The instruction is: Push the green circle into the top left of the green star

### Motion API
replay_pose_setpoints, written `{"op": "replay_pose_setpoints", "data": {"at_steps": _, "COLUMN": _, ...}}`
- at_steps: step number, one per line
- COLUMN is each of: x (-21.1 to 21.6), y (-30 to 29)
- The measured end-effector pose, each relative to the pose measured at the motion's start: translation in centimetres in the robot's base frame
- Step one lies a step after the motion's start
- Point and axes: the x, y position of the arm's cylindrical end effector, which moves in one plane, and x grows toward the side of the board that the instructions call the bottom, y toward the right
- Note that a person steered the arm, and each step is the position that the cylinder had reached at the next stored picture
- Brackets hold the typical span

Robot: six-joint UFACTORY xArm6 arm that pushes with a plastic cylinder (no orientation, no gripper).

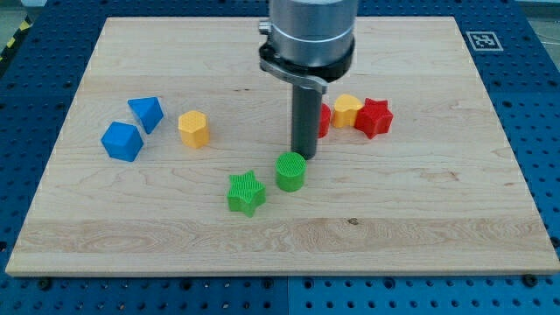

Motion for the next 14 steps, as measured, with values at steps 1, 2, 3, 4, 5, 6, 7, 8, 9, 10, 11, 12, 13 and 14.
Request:
{"op": "replay_pose_setpoints", "data": {"at_steps": 1, "x": 0.5, "y": 1.6}}
{"op": "replay_pose_setpoints", "data": {"at_steps": 2, "x": 1.5, "y": 2.4}}
{"op": "replay_pose_setpoints", "data": {"at_steps": 3, "x": 1.7, "y": 2.4}}
{"op": "replay_pose_setpoints", "data": {"at_steps": 4, "x": 1.7, "y": 2.2}}
{"op": "replay_pose_setpoints", "data": {"at_steps": 5, "x": 3.2, "y": -0.1}}
{"op": "replay_pose_setpoints", "data": {"at_steps": 6, "x": 3.3, "y": -1.8}}
{"op": "replay_pose_setpoints", "data": {"at_steps": 7, "x": 2.7, "y": -3.6}}
{"op": "replay_pose_setpoints", "data": {"at_steps": 8, "x": 2.2, "y": -4.5}}
{"op": "replay_pose_setpoints", "data": {"at_steps": 9, "x": 2.0, "y": -5.2}}
{"op": "replay_pose_setpoints", "data": {"at_steps": 10, "x": 2.0, "y": -5.8}}
{"op": "replay_pose_setpoints", "data": {"at_steps": 11, "x": 2.0, "y": -5.8}}
{"op": "replay_pose_setpoints", "data": {"at_steps": 12, "x": 2.0, "y": -7.2}}
{"op": "replay_pose_setpoints", "data": {"at_steps": 13, "x": 2.0, "y": -7.6}}
{"op": "replay_pose_setpoints", "data": {"at_steps": 14, "x": 2.0, "y": -8.8}}
